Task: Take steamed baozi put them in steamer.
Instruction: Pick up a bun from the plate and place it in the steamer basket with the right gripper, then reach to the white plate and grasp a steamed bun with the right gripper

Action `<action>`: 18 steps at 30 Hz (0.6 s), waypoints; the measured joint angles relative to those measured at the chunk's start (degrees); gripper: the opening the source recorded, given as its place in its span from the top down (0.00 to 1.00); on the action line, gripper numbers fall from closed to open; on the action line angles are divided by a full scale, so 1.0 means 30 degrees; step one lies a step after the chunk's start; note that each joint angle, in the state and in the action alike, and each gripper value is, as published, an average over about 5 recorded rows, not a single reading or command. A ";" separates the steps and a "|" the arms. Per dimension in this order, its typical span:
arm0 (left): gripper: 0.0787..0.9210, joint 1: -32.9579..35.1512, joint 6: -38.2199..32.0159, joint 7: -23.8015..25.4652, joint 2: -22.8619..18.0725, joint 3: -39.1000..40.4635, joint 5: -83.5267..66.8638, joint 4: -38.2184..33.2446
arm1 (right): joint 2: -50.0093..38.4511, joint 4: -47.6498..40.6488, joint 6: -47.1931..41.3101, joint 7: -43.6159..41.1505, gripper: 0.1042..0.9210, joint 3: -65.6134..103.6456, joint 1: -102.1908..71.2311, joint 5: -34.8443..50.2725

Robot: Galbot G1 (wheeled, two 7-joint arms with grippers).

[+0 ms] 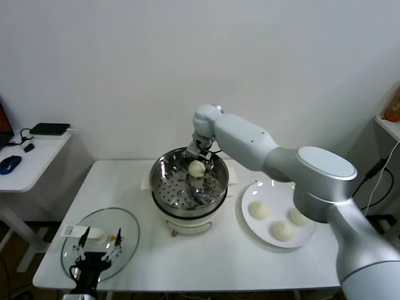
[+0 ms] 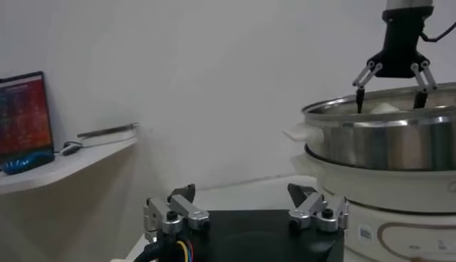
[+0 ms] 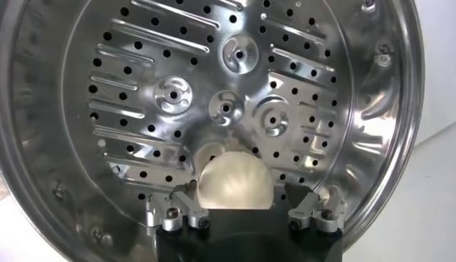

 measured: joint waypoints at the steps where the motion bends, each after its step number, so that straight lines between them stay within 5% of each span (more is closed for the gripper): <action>1: 0.12 -0.0001 0.0005 -0.0002 0.0000 -0.0005 0.0000 -0.0008 | -0.0148 0.0217 -0.0119 -0.0131 0.12 -0.0153 0.0164 0.0344; 18: 0.12 -0.0221 0.0254 0.0020 0.0140 0.0171 0.0069 -0.0271 | -0.4742 0.3562 -0.3702 -0.2694 0.12 -0.4178 0.5376 0.8882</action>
